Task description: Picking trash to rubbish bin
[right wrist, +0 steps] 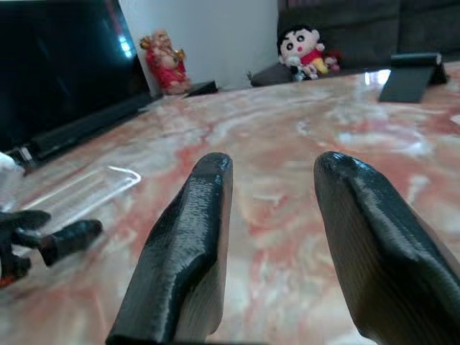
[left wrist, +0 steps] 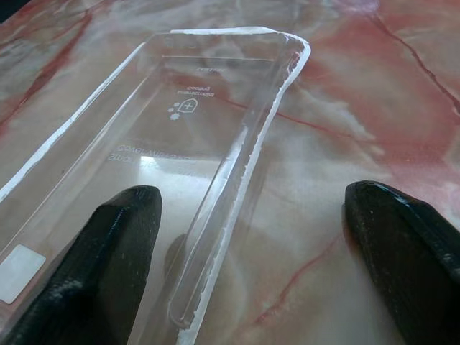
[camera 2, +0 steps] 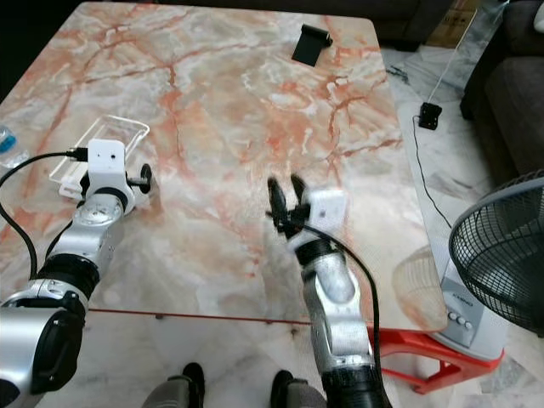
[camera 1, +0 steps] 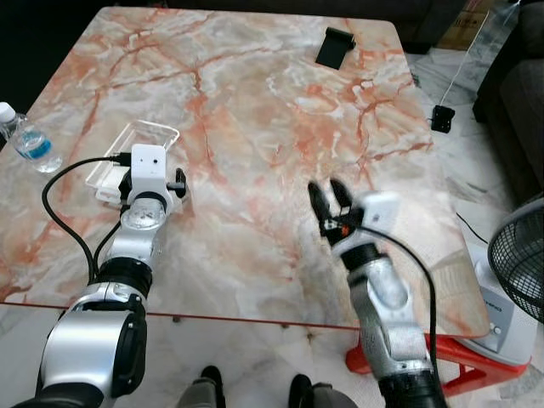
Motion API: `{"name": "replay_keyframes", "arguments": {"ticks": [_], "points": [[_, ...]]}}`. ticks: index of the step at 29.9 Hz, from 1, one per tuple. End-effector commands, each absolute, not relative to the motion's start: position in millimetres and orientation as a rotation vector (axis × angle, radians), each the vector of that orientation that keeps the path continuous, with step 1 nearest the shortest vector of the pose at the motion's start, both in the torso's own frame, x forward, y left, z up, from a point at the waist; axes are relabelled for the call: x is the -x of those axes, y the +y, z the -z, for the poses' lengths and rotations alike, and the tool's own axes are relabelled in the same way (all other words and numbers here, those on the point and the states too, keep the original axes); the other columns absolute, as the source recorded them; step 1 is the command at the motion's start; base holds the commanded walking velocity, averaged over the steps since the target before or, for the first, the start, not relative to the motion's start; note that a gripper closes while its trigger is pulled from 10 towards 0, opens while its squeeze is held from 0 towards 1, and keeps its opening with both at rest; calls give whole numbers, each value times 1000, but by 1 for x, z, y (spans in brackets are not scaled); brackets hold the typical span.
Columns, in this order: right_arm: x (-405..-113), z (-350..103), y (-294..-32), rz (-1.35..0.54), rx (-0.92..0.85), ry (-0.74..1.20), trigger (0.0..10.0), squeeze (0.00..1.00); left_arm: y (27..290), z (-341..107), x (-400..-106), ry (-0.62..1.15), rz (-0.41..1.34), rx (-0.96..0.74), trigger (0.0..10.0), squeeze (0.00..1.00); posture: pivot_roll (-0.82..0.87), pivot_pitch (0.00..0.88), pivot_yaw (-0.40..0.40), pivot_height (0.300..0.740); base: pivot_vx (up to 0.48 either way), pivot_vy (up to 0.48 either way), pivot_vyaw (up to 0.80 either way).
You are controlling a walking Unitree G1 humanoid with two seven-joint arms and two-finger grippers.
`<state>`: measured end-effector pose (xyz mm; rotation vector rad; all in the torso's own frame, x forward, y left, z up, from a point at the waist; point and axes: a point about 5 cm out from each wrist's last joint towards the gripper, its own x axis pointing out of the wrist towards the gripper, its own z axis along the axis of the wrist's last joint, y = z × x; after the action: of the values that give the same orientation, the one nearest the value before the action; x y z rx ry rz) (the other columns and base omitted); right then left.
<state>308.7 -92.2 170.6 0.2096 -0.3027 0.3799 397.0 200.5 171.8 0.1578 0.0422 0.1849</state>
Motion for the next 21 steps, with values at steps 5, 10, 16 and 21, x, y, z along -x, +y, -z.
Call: {"name": "replay_keyframes", "arguments": {"ticks": [5, 10, 16, 21], "points": [[-306, -175, -90, -389, -239, -274, 10000, 0, 206, -146, -391, 195, -206, -136, 10000, 0, -32, 260, -55, 740, 0, 0, 0], [-305, -174, -89, -394, -242, -259, 10000, 0, 207, -144, -390, 203, -217, -87, 0, 0, -31, 251, -55, 740, 0, 0, 0], [-307, -174, -90, -397, -238, -251, 10000, 0, 203, -147, -392, 196, -208, 23, 0, 0, -35, 240, -58, 740, 0, 0, 0], [-308, -176, -91, -400, -234, -246, 10000, 0, 203, -150, -394, 204, -208, 71, 0, 0, -34, 231, -62, 740, 0, 0, 0]]}}
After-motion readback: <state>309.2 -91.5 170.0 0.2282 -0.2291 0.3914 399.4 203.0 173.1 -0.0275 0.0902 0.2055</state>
